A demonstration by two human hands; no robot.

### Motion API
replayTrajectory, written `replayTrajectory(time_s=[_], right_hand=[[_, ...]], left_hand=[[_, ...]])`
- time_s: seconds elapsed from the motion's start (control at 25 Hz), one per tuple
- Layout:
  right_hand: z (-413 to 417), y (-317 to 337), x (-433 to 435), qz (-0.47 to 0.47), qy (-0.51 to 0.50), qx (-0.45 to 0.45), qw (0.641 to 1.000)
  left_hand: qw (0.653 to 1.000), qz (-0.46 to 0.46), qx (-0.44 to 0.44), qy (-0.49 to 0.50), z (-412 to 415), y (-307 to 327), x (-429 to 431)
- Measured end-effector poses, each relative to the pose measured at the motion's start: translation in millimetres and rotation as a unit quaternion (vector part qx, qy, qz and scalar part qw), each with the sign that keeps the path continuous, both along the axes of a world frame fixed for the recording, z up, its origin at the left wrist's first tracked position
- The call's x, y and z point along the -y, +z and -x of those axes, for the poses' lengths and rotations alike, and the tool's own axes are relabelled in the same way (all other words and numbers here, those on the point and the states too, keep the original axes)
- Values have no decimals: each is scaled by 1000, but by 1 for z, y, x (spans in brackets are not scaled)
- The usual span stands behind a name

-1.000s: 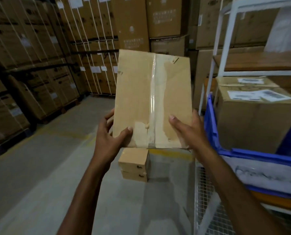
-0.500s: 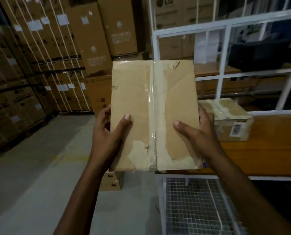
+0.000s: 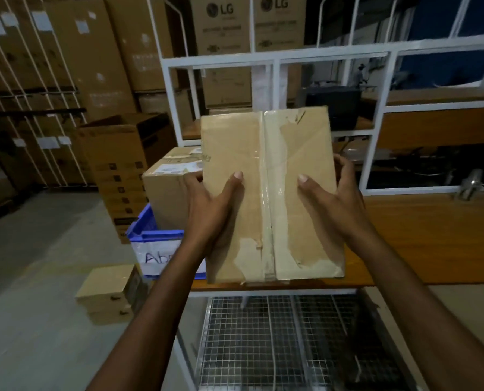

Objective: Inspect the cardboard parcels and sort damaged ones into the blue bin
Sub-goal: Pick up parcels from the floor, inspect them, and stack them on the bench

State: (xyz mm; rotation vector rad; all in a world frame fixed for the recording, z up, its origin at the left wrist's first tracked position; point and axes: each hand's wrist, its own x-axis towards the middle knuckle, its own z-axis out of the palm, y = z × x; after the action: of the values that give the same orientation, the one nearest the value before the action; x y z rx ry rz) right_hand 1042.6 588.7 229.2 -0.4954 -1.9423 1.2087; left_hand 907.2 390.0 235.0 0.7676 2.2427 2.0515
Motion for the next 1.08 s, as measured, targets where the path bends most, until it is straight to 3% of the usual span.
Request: replayTrajectory(time_s=[0.2,0.32,0.52,0.84,1.08], right_hand=[[-17,11,-41,103,-109,-70,986],[-18,13,-52,87,-150,-46,984],[-6,-2,-73,76,-180,-14,981],[39,-26,-116,53,-189,13,980],[63,-54,-147,51,-94,98,989]], left_hand=[[999,-9,-18,-26,-5,5,-54],[999,-16,-2,-38,-19,-1,-83],[999,-17,35,37,-19,7,-120],[987,52,-36,145,15,-4,-159],[994,91,-22,49,43,-46,-164]])
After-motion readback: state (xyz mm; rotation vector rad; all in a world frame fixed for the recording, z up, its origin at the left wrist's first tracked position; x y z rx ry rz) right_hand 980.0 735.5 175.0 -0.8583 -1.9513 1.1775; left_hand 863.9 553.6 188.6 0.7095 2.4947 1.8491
